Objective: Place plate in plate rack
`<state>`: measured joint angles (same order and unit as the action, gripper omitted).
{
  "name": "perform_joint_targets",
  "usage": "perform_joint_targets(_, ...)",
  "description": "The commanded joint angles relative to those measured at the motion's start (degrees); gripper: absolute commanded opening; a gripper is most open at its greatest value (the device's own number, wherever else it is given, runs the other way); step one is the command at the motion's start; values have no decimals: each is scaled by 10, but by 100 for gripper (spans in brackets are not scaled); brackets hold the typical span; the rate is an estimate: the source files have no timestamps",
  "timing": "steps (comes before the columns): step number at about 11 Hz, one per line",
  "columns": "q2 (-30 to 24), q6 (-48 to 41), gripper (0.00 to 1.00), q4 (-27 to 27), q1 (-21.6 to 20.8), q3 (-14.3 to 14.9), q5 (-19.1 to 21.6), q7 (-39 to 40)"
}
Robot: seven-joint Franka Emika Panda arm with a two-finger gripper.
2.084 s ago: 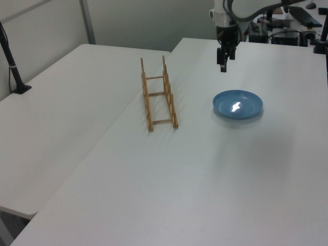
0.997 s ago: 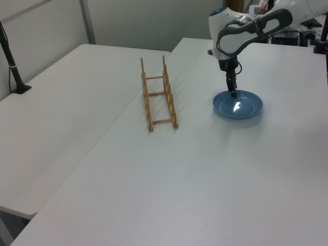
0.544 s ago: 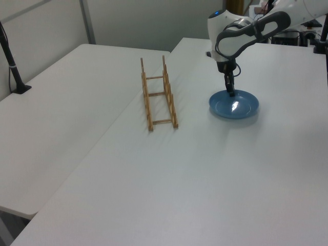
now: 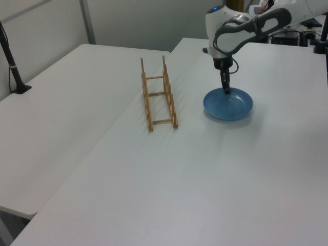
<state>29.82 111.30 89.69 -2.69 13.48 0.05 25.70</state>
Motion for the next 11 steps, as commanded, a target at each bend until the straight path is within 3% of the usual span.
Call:
perform_joint_targets(1, -70, 1, 0, -25, -2, 0, 25, 3)
perform_joint_targets(5, -92, 10, 0, -115, 1, 1, 18, 1)
perform_joint_targets(7, -91, 5, 4, -120, 1, 0, 16, 4)
perform_joint_targets(9, -69, 5, 50, -66, 16, 1, 26, 5)
perform_joint_targets(10, -57, 1, 68, -59, 23, 1, 33, 3)
perform_joint_targets(11, -45, -13, 77, -53, 23, 1, 37, 3)
